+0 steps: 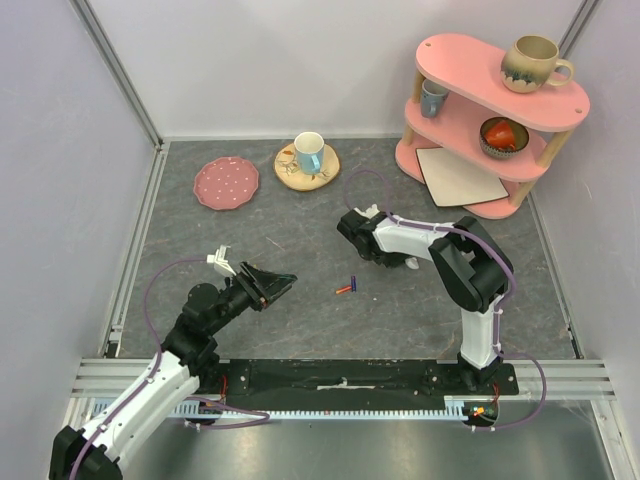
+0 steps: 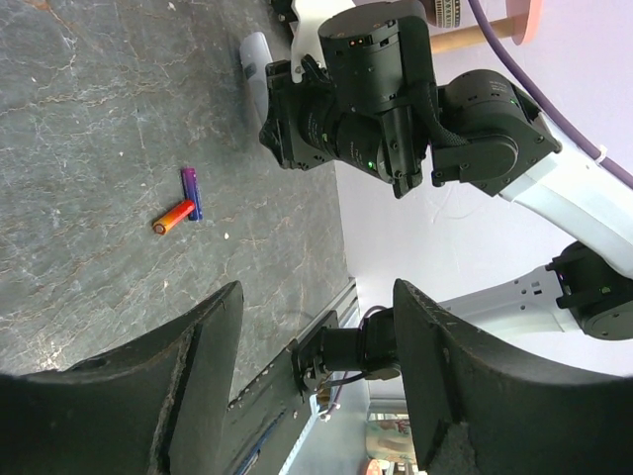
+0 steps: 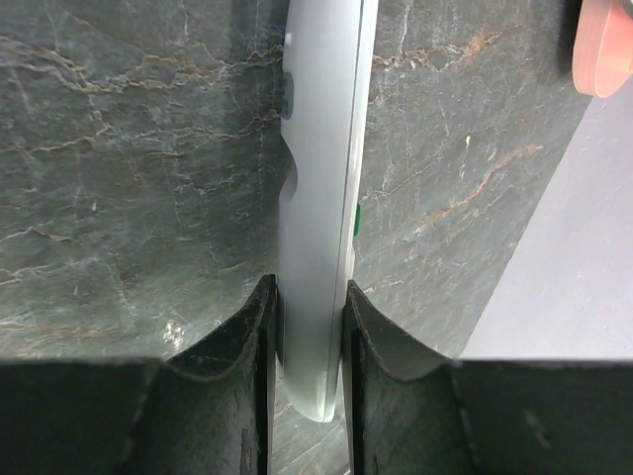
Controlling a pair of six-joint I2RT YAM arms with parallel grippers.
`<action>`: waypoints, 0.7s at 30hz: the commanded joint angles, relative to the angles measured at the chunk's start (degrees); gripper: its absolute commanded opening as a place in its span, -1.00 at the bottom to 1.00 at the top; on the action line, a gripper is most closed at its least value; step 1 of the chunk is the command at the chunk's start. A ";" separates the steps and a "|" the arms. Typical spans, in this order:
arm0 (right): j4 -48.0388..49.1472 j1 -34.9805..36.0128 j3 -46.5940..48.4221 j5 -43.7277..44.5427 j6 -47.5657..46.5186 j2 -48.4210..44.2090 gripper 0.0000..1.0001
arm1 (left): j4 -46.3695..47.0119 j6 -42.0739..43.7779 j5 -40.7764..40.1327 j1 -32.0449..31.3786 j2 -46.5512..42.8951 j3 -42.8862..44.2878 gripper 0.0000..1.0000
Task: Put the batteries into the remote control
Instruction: Place the battery cover at the center of the board.
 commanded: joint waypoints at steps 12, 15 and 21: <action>2.60 -0.06 -1.61 -11.73 -0.44 -3.02 -0.04 | 1.22 0.40 1.50 0.14 -0.44 -0.54 0.34; 3.04 -0.15 -2.14 -12.78 0.09 -3.72 0.05 | 1.22 0.40 1.41 0.14 -0.26 -0.53 0.34; 3.30 0.46 -2.15 -14.63 1.06 -4.51 0.15 | 1.30 0.40 1.67 0.05 -0.09 -0.62 0.34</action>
